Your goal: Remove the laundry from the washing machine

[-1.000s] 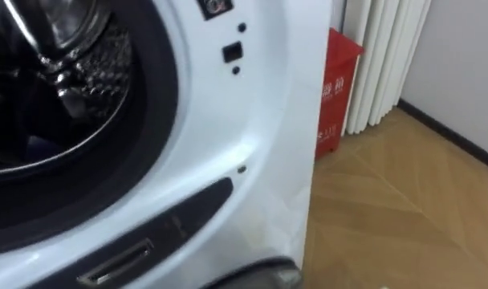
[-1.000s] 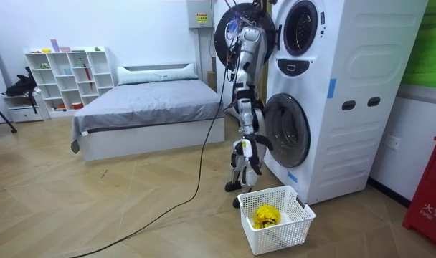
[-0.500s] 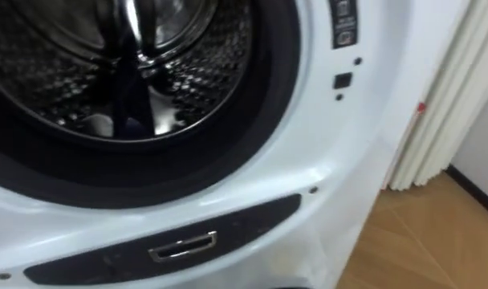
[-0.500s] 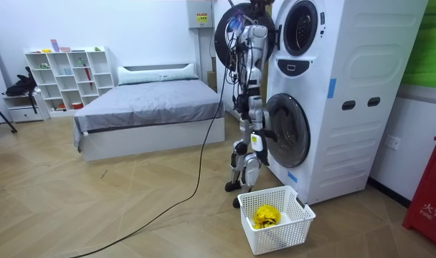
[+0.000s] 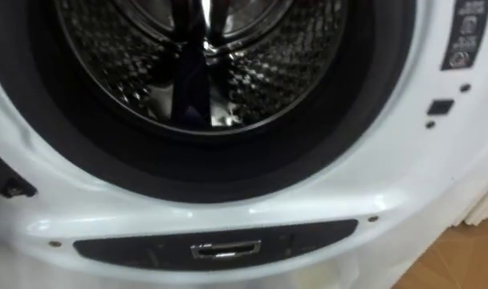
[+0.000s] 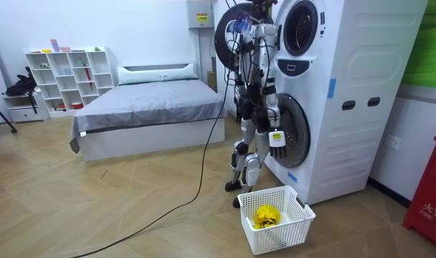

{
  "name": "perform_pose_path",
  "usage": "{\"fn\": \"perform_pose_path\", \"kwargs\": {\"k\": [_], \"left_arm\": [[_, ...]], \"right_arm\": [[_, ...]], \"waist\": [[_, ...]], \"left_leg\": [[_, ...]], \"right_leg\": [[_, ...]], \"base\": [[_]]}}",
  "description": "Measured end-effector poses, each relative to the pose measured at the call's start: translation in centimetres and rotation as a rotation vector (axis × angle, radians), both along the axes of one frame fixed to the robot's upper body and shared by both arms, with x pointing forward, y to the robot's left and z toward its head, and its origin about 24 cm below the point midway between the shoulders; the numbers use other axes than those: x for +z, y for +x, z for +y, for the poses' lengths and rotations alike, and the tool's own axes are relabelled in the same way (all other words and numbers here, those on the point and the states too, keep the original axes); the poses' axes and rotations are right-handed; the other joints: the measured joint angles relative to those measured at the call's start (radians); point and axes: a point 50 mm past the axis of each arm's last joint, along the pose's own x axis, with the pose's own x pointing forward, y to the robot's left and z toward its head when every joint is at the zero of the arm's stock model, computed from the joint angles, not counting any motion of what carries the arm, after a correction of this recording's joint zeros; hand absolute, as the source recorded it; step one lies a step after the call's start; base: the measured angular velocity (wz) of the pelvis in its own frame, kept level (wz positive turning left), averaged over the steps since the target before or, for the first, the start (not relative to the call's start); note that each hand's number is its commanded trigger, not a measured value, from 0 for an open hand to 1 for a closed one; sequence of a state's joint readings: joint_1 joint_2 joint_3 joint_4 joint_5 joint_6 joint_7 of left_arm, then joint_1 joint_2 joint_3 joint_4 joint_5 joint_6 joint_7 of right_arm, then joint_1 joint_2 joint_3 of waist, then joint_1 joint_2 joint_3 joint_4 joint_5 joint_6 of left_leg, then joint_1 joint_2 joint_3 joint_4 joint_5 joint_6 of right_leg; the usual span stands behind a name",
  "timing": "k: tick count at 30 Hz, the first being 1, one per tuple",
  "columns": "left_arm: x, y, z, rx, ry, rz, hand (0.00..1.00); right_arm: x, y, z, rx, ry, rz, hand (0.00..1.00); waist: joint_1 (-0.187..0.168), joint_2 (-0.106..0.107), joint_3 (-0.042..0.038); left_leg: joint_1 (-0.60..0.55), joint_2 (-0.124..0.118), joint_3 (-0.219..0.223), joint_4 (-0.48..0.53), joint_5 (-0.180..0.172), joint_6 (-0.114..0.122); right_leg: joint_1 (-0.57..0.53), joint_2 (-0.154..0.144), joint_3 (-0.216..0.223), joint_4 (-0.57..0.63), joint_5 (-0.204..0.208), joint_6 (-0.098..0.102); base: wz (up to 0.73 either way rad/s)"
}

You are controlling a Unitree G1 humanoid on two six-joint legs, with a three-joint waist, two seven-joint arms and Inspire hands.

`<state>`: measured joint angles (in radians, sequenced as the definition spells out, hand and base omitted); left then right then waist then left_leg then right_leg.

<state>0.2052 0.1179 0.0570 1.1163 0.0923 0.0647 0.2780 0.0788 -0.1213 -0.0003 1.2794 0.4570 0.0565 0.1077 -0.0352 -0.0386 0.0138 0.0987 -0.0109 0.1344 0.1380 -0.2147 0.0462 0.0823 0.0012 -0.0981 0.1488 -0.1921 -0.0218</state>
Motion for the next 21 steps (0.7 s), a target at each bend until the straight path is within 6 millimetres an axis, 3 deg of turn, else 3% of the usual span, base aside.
{"fn": "perform_pose_path", "kwargs": {"k": [5, 6, 9, 11, 12, 14, 15, 16, 18, 19, 20, 21], "left_arm": [[0.0, 0.2, 0.0, -0.033, 0.009, -0.003, 0.00], [0.1, 0.3, 0.1, -0.049, 0.016, -0.003, 0.00], [0.4, 1.3, 0.8, -0.100, 0.044, -0.034, 0.00], [0.6, 2.4, 0.9, -0.143, 0.052, -0.053, 0.00], [0.7, 3.4, 0.8, -0.167, 0.049, -0.073, 0.00], [0.7, 3.6, 0.4, -0.173, 0.036, -0.090, 0.00], [0.5, 2.9, 0.0, -0.164, 0.015, -0.072, 0.00], [0.5, 3.3, -0.1, -0.169, 0.000, -0.080, 0.00], [0.6, 4.7, -0.2, -0.189, -0.015, -0.110, 0.00], [0.8, 6.0, -0.5, -0.215, -0.027, -0.140, 0.00], [0.9, 6.8, -0.7, -0.231, -0.032, -0.158, 0.00], [1.2, 8.3, -1.1, -0.265, -0.038, -0.196, 0.00]], "right_arm": [[0.0, -0.1, 0.1, 0.021, 0.002, 0.003, 0.00], [0.0, -0.2, 0.1, 0.024, 0.002, 0.003, 0.00], [0.1, 0.2, 0.1, 0.055, -0.005, -0.025, 0.00], [0.2, 0.4, -0.2, 0.093, -0.026, -0.035, 0.00], [0.3, 0.6, -0.4, 0.103, -0.040, -0.045, 0.00], [0.4, 0.8, -1.0, 0.120, -0.065, -0.056, 0.00], [0.5, 0.7, -1.4, 0.120, -0.082, -0.058, 0.00], [0.6, 0.8, -1.5, 0.117, -0.093, -0.071, 0.00], [0.6, 0.4, -1.8, 0.070, -0.093, -0.081, 0.00], [0.7, 0.4, -2.0, 0.054, -0.099, -0.088, 0.00], [0.7, 0.4, -2.1, 0.050, -0.101, -0.089, 0.00], [0.7, 0.4, -2.1, 0.033, -0.103, -0.089, 0.00]], "waist": [[0.011, 0.002, -0.0019], [0.016, 0.009, 0.0019], [0.014, 0.009, 0.0013], [0.015, 0.007, -0.0021], [0.014, 0.006, -0.0049], [0.024, 0.022, 0.0000], [0.011, 0.048, -0.0116], [-0.016, 0.059, -0.0086], [-0.049, 0.060, -0.0056], [-0.068, 0.063, -0.0049], [-0.074, 0.065, -0.0045], [-0.075, 0.073, -0.0037]], "left_leg": [[-0.003, 0.007, -0.003, 0.035, -0.018, -0.007], [-0.014, 0.016, -0.002, 0.066, -0.036, -0.009], [-0.105, 0.052, -0.009, 0.250, -0.094, -0.033], [-0.184, 0.061, -0.034, 0.376, -0.095, -0.037], [-0.225, 0.074, -0.044, 0.443, -0.094, -0.045], [-0.256, 0.127, -0.041, 0.646, -0.096, -0.054], [-0.232, 0.159, -0.045, 0.764, -0.089, -0.071], [-0.191, 0.174, -0.061, 0.803, -0.088, -0.079], [-0.111, 0.187, -0.090, 0.754, -0.072, -0.112], [-0.052, 0.190, -0.111, 0.679, -0.072, -0.130], [-0.025, 0.192, -0.121, 0.631, -0.075, -0.133], [0.025, 0.194, -0.138, 0.522, -0.139, -0.163]], "right_leg": [[0.008, 0.009, 0.000, 0.006, -0.001, -0.002], [0.007, 0.018, -0.001, 0.014, -0.003, -0.006], [-0.028, 0.044, -0.015, 0.074, -0.023, -0.035], [-0.051, 0.051, -0.031, 0.079, -0.024, -0.044], [-0.072, 0.048, -0.043, 0.095, -0.026, -0.059], [-0.084, 0.060, -0.069, 0.127, -0.033, -0.076], [-0.077, 0.072, -0.101, 0.133, -0.032, -0.081], [-0.080, 0.079, -0.113, 0.149, -0.030, -0.084], [-0.104, 0.079, -0.131, 0.181, -0.030, -0.085], [-0.114, 0.080, -0.144, 0.188, -0.028, -0.084], [-0.126, 0.079, -0.152, 0.202, -0.027, -0.083], [-0.156, 0.075, -0.162, 0.223, -0.022, -0.080]], "base": [[0.01], [-0.06], [-0.03], [0.00], [-0.23], [-0.68], [-0.73], [-0.42], [0.07], [0.17], [0.20], [0.20]]}}
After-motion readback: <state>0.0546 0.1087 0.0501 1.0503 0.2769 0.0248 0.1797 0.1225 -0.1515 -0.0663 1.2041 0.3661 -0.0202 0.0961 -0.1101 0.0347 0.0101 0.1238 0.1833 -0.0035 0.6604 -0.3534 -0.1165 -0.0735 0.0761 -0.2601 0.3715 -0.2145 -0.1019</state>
